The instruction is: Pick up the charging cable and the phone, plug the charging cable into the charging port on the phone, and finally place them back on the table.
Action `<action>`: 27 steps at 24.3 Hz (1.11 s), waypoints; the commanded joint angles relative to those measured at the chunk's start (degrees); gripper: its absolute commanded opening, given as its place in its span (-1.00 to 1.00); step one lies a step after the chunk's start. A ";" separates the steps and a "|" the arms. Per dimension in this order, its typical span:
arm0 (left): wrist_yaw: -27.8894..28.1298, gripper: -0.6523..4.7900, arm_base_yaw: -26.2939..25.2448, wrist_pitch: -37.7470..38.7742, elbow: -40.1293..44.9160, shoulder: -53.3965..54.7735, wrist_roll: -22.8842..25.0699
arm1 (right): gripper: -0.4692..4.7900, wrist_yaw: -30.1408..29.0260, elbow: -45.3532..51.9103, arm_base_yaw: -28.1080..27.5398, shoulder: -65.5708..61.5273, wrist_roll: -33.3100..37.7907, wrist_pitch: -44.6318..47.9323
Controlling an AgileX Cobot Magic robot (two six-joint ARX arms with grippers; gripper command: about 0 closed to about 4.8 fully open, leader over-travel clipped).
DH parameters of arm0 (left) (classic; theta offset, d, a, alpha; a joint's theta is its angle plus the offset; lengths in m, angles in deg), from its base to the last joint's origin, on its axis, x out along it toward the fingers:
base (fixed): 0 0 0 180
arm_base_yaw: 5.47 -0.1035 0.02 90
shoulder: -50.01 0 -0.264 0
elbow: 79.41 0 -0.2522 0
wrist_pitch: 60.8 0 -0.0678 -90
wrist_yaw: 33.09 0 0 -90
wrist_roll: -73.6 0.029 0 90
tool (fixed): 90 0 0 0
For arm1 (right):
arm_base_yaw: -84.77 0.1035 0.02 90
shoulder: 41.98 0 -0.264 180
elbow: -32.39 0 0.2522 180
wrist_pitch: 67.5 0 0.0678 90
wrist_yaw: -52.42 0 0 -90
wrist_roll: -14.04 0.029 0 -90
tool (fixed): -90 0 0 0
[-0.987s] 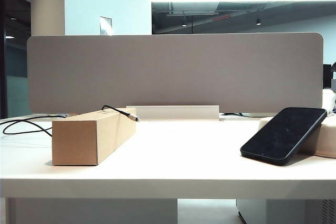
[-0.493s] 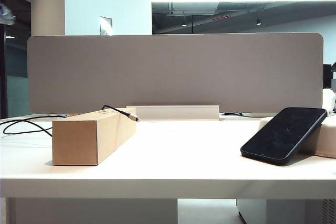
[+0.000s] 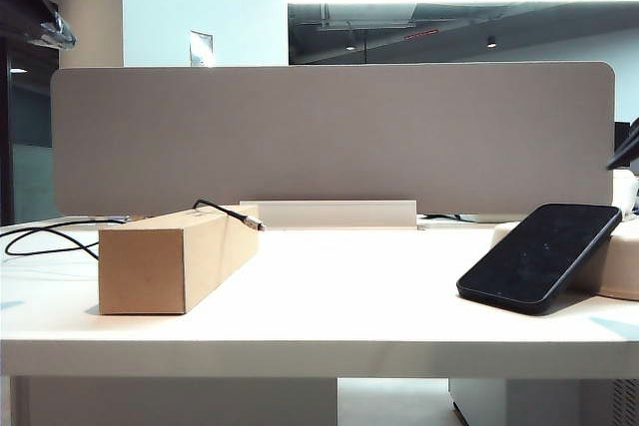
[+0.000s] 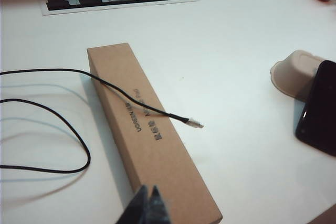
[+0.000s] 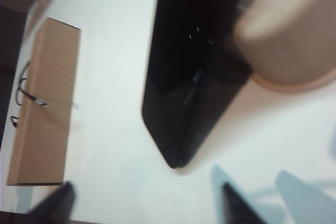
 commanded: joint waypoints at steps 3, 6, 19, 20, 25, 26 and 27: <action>1.14 -0.78 -0.11 -0.37 -0.33 -0.02 0.44 | 0.62 -0.85 -0.37 0.00 -5.95 1.01 5.07; 1.18 -0.78 -0.11 -0.35 -0.33 -0.02 0.44 | 0.63 -2.21 -0.37 0.00 -11.30 1.18 9.40; 1.16 -0.78 -0.11 -0.39 -0.48 -0.02 0.42 | 0.63 -2.62 -1.22 2.80 -21.55 1.20 20.83; 1.14 -0.78 -0.11 -0.42 -0.48 -0.02 0.42 | 0.63 -2.62 -1.66 3.39 -22.47 1.20 21.14; 1.16 -0.78 -0.11 -0.46 -0.90 0.17 0.46 | 0.63 -2.10 -4.66 6.03 -27.93 1.18 21.84; 1.16 -0.78 -0.11 -0.46 -1.14 0.39 0.50 | 0.63 -1.95 -5.35 6.36 -29.18 1.18 21.86; 1.14 -0.78 -0.11 -0.44 -1.42 0.63 0.66 | 0.63 -1.95 -5.81 6.54 -29.94 1.16 21.86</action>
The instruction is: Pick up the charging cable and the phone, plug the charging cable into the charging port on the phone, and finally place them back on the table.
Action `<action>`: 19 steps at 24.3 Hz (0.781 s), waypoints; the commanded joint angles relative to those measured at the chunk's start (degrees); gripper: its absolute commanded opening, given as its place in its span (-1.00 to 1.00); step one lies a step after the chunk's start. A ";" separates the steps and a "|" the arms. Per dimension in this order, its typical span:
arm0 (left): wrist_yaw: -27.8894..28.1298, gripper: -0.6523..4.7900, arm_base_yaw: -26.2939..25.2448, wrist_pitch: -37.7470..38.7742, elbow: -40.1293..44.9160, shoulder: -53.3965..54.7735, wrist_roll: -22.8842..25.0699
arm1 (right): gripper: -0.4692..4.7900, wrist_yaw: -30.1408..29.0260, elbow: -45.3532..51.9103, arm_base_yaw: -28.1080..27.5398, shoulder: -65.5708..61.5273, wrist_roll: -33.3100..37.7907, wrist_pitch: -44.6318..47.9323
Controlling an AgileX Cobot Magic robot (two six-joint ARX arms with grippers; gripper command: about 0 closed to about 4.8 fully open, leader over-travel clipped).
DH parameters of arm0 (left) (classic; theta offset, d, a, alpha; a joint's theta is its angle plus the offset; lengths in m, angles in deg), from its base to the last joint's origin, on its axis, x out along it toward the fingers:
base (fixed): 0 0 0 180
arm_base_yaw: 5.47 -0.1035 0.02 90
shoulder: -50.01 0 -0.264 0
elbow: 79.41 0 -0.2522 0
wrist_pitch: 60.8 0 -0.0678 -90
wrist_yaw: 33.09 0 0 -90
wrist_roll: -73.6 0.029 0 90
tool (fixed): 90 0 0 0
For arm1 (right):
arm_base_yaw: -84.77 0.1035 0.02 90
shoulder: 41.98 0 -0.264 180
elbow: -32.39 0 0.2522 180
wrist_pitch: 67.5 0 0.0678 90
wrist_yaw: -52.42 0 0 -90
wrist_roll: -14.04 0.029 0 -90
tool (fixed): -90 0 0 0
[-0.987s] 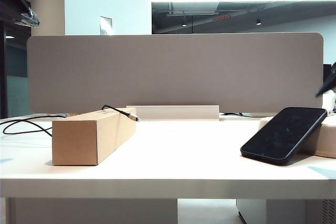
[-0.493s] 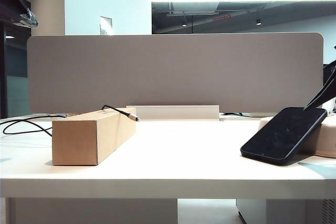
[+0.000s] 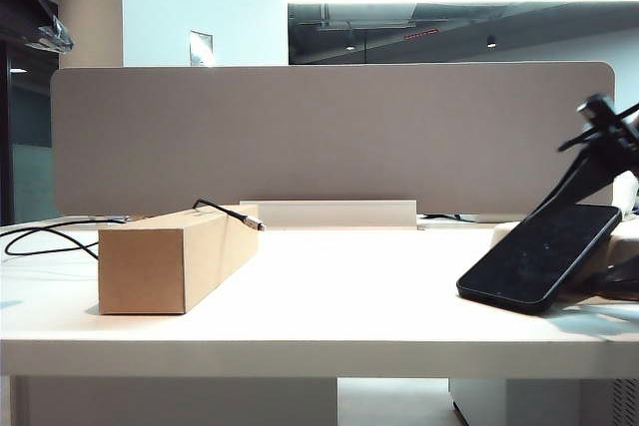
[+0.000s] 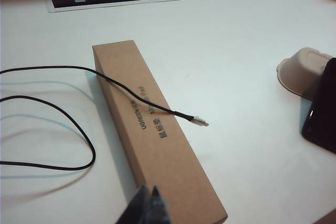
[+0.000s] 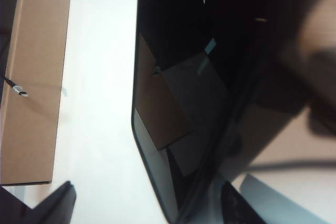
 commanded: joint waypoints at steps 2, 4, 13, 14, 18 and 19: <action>-0.17 -0.78 -0.13 -0.85 -1.79 1.16 1.14 | 0.63 0.46 -2.29 0.72 -3.37 -0.02 0.96; -0.20 -0.78 -0.13 -0.79 -2.58 2.01 1.46 | 0.63 0.63 -2.75 0.79 -4.26 -0.02 1.11; -0.52 -0.78 1.31 -0.39 -8.83 12.33 1.75 | 0.63 3.43 -2.89 1.03 -4.85 -0.04 4.59; -0.39 -0.78 2.38 0.35 -10.73 14.95 2.78 | 0.63 4.04 -2.89 1.03 -4.87 -0.02 4.92; 0.00 -0.78 5.18 0.39 -13.11 18.86 3.19 | 0.63 5.14 -2.89 1.07 -4.87 -0.04 5.22; -0.02 -0.78 5.92 0.00 -13.40 19.69 3.17 | 0.63 5.70 -2.89 1.07 -4.87 -0.02 5.27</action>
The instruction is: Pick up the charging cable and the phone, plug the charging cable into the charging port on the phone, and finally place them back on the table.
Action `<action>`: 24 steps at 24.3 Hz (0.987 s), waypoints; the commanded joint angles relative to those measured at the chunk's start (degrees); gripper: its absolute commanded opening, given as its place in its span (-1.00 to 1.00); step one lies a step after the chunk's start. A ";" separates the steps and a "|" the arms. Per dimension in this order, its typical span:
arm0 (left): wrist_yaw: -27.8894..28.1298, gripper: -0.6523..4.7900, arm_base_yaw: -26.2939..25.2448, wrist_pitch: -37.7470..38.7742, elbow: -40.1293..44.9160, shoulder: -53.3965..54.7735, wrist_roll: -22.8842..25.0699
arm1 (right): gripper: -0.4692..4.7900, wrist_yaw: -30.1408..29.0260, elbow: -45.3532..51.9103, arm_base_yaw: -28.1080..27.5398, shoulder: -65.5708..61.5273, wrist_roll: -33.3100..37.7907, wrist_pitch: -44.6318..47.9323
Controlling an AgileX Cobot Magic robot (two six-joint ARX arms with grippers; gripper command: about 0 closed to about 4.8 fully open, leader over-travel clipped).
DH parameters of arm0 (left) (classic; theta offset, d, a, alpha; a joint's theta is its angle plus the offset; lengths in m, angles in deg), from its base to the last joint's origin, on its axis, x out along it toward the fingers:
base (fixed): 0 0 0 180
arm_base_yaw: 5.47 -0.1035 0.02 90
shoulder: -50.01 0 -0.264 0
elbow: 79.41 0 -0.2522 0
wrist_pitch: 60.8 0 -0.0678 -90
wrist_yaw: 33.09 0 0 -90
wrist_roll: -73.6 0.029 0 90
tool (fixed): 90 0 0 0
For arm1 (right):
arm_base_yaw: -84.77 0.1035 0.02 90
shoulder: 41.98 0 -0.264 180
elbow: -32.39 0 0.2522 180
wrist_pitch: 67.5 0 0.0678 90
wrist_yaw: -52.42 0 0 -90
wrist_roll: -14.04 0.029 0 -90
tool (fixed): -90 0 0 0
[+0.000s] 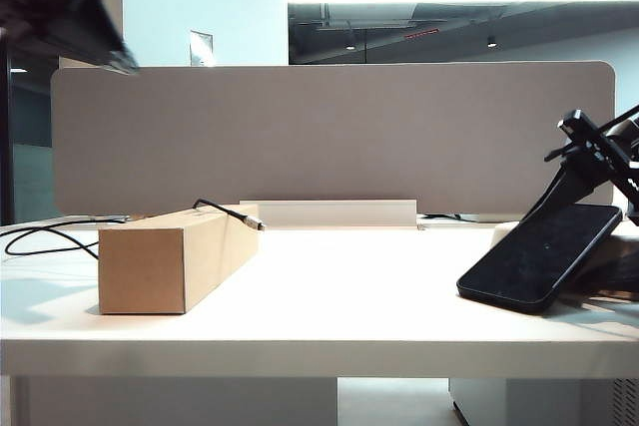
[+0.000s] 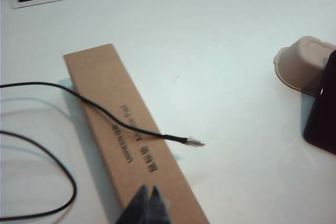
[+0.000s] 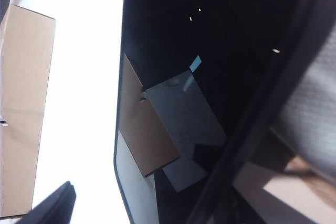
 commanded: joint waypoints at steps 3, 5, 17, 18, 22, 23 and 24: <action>0.04 -0.78 3.04 -1.40 -0.68 2.60 0.46 | 0.63 1.60 -0.33 0.07 0.07 -0.07 1.49; 0.52 -0.78 3.78 -1.60 -0.68 2.99 0.94 | 0.63 1.97 -0.31 0.07 -0.20 -0.07 2.32; 2.43 -0.78 4.63 -1.75 -0.68 2.97 1.46 | 0.62 1.53 -0.39 0.81 -8.31 0.00 10.21; 2.43 -0.78 4.63 -1.75 -0.68 2.97 1.46 | 0.62 1.55 -0.39 0.81 -8.66 0.00 10.67; 2.43 -0.78 4.63 -1.75 -0.68 2.97 1.46 | 0.56 1.55 -0.39 1.49 -10.40 0.00 13.27; 2.43 -0.78 4.63 -1.77 -0.68 2.97 1.46 | 0.50 1.55 -0.39 1.62 -10.69 0.00 13.46; 2.43 -0.78 4.63 -1.77 -0.68 2.97 1.46 | 0.39 1.57 -0.39 1.95 -10.84 -0.02 13.44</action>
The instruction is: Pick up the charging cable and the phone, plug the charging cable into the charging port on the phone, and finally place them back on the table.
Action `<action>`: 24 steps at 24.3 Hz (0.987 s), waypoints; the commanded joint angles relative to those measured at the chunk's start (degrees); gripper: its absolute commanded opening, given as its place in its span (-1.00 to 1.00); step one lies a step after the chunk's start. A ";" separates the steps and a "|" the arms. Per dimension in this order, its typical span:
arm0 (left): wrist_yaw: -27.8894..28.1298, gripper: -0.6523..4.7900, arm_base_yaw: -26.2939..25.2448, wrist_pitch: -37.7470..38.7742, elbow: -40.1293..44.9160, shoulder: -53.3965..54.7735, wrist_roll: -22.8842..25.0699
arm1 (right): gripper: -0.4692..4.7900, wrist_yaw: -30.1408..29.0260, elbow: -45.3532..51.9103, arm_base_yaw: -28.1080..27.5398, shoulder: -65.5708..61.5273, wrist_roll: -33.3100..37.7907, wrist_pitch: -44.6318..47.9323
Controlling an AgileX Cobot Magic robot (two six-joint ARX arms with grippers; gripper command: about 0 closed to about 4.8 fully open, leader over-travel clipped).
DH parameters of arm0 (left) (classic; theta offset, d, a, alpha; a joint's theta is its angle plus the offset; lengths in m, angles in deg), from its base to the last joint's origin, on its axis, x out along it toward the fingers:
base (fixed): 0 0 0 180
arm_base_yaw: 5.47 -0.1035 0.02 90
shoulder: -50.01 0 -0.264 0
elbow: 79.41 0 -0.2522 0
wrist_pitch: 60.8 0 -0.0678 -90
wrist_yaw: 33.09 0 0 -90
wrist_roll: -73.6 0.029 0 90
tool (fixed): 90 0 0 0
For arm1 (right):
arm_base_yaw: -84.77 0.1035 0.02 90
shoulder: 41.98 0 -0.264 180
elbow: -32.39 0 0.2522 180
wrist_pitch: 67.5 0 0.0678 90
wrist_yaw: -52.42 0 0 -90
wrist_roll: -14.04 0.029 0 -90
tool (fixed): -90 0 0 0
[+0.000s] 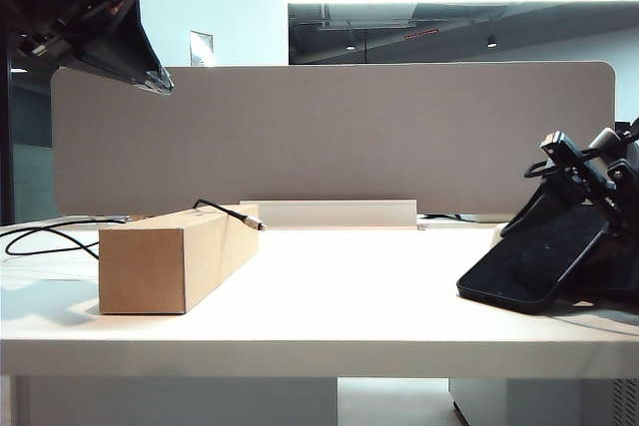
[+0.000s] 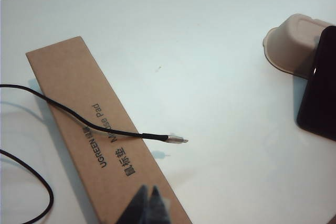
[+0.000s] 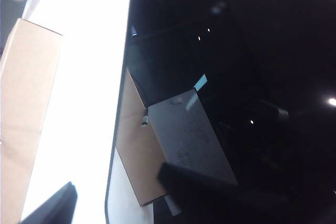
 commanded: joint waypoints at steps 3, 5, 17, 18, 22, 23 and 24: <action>0.04 -0.78 0.07 -0.74 -0.33 -0.22 0.17 | 0.00 0.37 0.20 1.05 -1.46 0.02 -1.05; 0.04 -0.78 0.07 -0.74 -0.33 -0.22 0.17 | -0.14 1.22 0.20 1.14 -1.51 0.00 -1.11; -0.39 -0.78 0.07 -0.85 -0.33 -0.22 0.46 | -0.84 -7.82 0.22 1.40 -1.05 0.04 6.01; -0.46 -0.78 0.07 -1.36 -0.33 -0.17 1.31 | -0.84 -9.46 0.22 1.57 -0.37 0.09 6.71; -0.42 -0.78 0.07 -4.17 -0.72 0.28 2.97 | -0.84 -11.56 0.24 1.60 4.46 0.24 6.51; -0.44 -0.78 0.09 -4.11 -1.29 0.81 2.97 | -0.84 -11.65 0.22 1.60 5.46 0.24 6.47; -0.44 -0.78 0.09 -3.32 -2.69 1.92 3.02 | -0.84 -11.85 0.22 1.60 7.98 0.26 6.47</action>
